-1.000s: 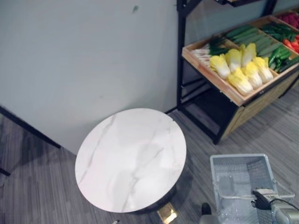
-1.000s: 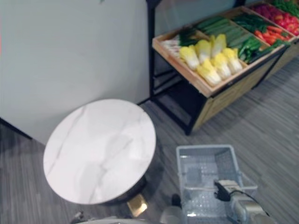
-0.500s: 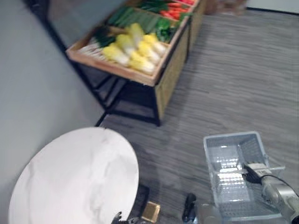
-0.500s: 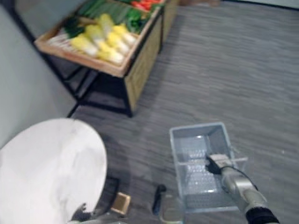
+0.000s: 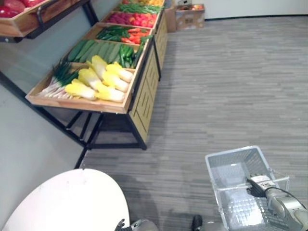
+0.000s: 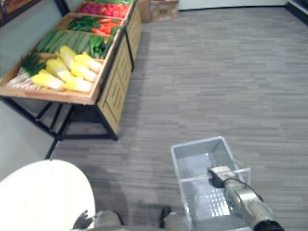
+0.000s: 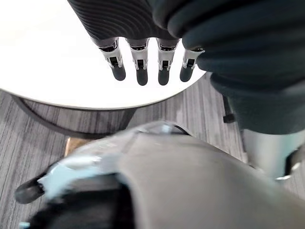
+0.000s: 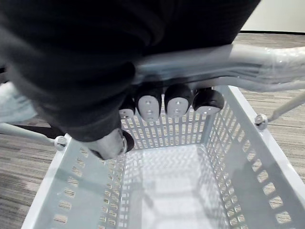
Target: Pick vegetable in the basket
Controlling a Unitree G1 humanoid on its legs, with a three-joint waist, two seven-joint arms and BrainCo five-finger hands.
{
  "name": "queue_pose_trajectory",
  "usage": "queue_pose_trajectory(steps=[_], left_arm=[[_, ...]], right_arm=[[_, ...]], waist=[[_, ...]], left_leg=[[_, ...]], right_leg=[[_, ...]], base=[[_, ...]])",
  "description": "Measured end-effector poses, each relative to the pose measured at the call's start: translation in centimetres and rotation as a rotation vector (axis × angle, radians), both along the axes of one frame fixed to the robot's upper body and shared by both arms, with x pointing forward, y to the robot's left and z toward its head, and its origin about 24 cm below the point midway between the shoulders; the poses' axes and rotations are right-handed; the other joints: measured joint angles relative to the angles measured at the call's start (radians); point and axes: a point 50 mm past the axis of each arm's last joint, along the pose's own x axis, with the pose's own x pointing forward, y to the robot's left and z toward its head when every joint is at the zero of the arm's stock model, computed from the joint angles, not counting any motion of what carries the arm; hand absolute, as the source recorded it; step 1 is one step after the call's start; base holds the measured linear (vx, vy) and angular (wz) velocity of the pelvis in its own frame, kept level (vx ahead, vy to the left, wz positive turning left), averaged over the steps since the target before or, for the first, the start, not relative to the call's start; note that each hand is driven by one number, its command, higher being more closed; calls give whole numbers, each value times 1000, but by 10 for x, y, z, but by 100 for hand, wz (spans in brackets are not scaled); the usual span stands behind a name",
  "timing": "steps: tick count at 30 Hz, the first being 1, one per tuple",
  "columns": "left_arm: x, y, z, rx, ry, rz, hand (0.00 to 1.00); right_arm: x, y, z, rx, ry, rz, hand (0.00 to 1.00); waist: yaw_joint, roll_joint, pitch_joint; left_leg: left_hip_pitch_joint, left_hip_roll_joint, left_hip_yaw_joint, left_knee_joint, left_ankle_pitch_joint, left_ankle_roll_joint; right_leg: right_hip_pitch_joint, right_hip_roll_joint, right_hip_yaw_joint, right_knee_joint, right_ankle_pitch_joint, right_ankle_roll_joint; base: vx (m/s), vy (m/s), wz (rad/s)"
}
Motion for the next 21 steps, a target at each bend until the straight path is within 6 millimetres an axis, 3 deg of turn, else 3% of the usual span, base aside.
queue_pose_trajectory(steps=[3, 5, 6, 7, 9, 11, 12, 14, 16, 18, 20, 21], left_arm=[[-5, -3, -1, -10, 0, 38, 0], [-5, -3, -1, -9, 1, 40, 0], [-4, -4, -1, -9, -1, 39, 0], [-4, -4, -1, -11, -1, 39, 0], [-6, -8, -2, -17, 3, 43, 0], [1, 11, 3, 41, -13, 32, 0], [2, 12, 3, 47, -14, 31, 0], [1, 15, 4, 59, -10, 20, 0], [1, 16, 4, 65, -7, 1, 0], [3, 17, 5, 68, -10, -12, 0], [5, 9, 3, 56, -8, -26, 0], [4, 9, 2, 57, 2, -39, 0]], right_arm=[[-1, -3, -5, 8, 16, -24, 100], [-1, -2, -6, 13, 13, -33, 100], [-1, -5, -5, 9, 9, -40, 100], [-1, -6, -5, 6, 6, -43, 100], [-3, -8, -6, 1, 9, -49, 100], [-8, 0, -15, 31, 29, -60, 100], [-8, 0, -15, 33, 28, -59, 100], [-7, 4, -17, 55, 19, -76, 100], [-10, 8, -21, 65, 27, -82, 100], [-14, 6, -24, 69, 37, -102, 100], [-14, -1, -25, 57, 26, -138, 100], [-14, -6, -23, 43, 5, -168, 100]], waist=[[4, -3, -1], [-1, -1, -1], [-4, 3, -5], [-6, 8, -8], [-8, 34, -28], [-6, -33, -55], [-6, -46, -63], [-3, -77, -78], [5, -87, -80], [13, -89, -80], [20, -57, -76], [14, -54, -67]], left_leg=[[-19, -99, -136, -369, -4, -15], [-1, -120, -180, -524, 2, -17], [21, -130, -217, -694, 47, -29], [34, -128, -220, -757, 100, -48], [52, -130, -219, -812, 181, -54], [68, -204, -186, -864, 194, -35], [69, -219, -178, -875, 196, -31], [93, -272, -142, -901, 190, 13], [133, -289, -117, -918, 176, 27], [162, -291, -102, -932, 151, 36], [183, -257, -99, -939, 137, 26], [216, -253, -100, -944, 128, 24]], right_leg=[[5, -32, 49, -8, 16, 37], [5, -44, 54, -14, 17, 57], [3, -55, 63, -15, 14, 84], [2, -59, 68, -15, 9, 103], [-2, -55, 77, -16, 1, 138], [-2, -129, 77, -49, 15, 181], [-2, -143, 77, -58, 21, 190], [12, -188, 85, -90, 40, 220], [30, -206, 94, -89, 42, 226], [9, -214, 96, -9, 16, 245], [-113, -198, 103, 243, 12, 240], [-193, -207, 114, 433, 35, 207]], base=[[213, 175, -48], [145, 205, -20], [142, 288, -17], [144, 311, -14], [165, 361, -11], [137, 350, 4], [101, 249, 4], [106, 232, -16], [96, 159, -31], [71, 55, -33], [19, -9, -31], [31, -12, -15]])
